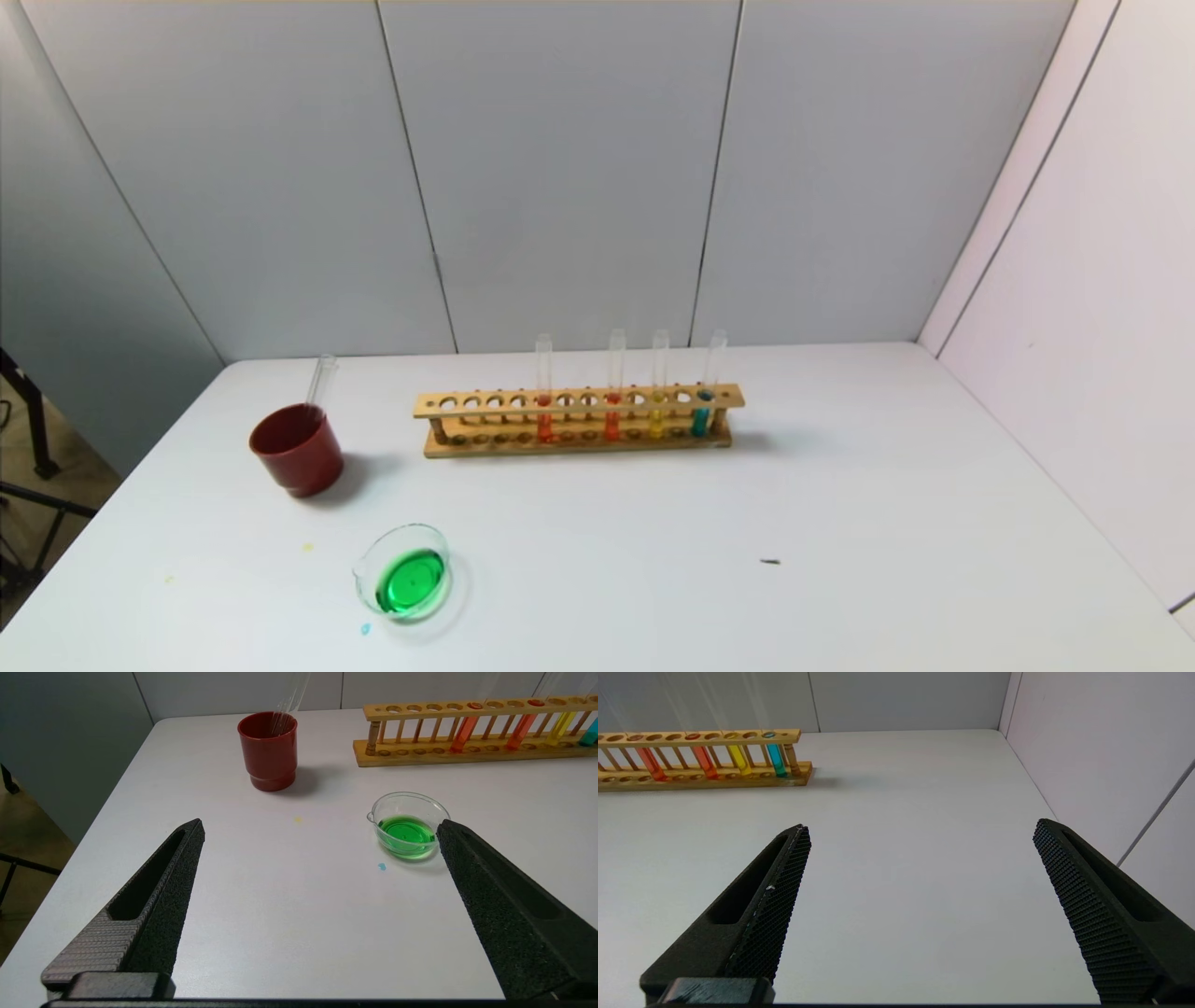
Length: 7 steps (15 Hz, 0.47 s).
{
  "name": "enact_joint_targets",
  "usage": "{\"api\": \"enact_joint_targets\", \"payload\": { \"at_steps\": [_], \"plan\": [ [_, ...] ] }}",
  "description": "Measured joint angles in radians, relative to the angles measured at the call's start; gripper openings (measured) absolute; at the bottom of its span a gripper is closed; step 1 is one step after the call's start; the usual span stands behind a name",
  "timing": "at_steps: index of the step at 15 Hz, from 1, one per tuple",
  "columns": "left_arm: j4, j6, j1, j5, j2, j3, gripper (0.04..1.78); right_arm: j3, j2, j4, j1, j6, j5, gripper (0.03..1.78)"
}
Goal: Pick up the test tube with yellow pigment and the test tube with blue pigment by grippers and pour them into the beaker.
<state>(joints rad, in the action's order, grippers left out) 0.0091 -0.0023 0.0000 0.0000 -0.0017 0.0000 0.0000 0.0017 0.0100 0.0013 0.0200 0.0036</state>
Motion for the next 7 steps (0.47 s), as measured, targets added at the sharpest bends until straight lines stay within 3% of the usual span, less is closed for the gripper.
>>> {"api": "enact_joint_targets", "payload": {
  "at_steps": [7],
  "plan": [
    [0.0, 0.0, 0.0, 0.0, 0.0, 0.0, 1.75, 0.0, 0.0, 0.0, 0.0, 0.001, 0.0, 1.74]
  ]
}}
